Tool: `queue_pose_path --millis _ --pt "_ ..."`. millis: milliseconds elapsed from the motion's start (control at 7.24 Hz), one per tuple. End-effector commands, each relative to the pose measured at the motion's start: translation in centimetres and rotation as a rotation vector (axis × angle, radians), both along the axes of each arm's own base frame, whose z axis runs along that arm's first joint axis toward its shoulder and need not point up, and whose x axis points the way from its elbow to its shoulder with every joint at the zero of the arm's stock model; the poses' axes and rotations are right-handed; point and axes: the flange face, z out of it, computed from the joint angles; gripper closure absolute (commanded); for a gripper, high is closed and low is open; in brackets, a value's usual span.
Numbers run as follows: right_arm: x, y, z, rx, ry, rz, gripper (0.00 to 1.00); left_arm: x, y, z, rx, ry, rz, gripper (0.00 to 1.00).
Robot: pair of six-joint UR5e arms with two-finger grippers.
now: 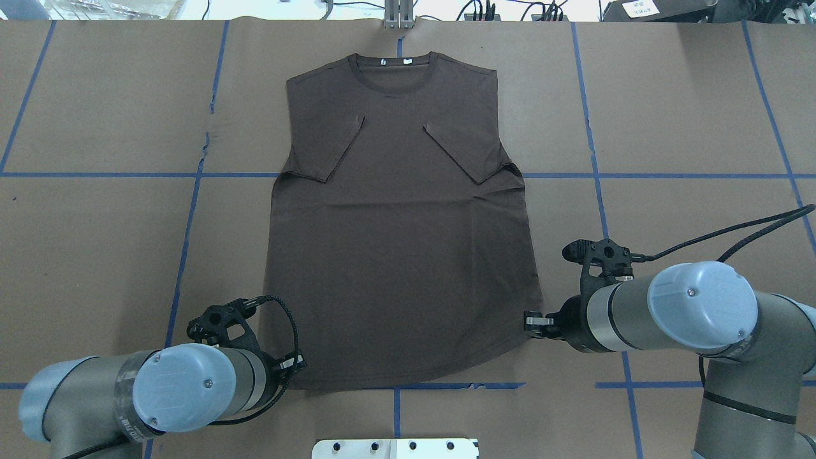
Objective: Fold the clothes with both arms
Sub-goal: 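Lift the hem with both grippers and fold it toward the collar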
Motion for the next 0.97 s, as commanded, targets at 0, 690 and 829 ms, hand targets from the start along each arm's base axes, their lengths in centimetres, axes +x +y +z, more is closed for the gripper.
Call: queue_pose_path --millis 0,690,829 --pt "2.9 1.6 -0.8 -0.038 -0.033 -0.065 1.00 -4.1 1.0 -4.1 0.030 0.038 0.033 1.00" --pt "6.5 5.2 -2.7 -0.070 -0.086 -0.176 1.00 -9.7 4.7 -9.4 0.061 0.120 0.169 1.00" --pt "6.7 2.7 -3.0 -0.033 -0.096 -0.138 1.00 -10.4 2.8 -9.4 0.098 0.115 0.149 1.00"
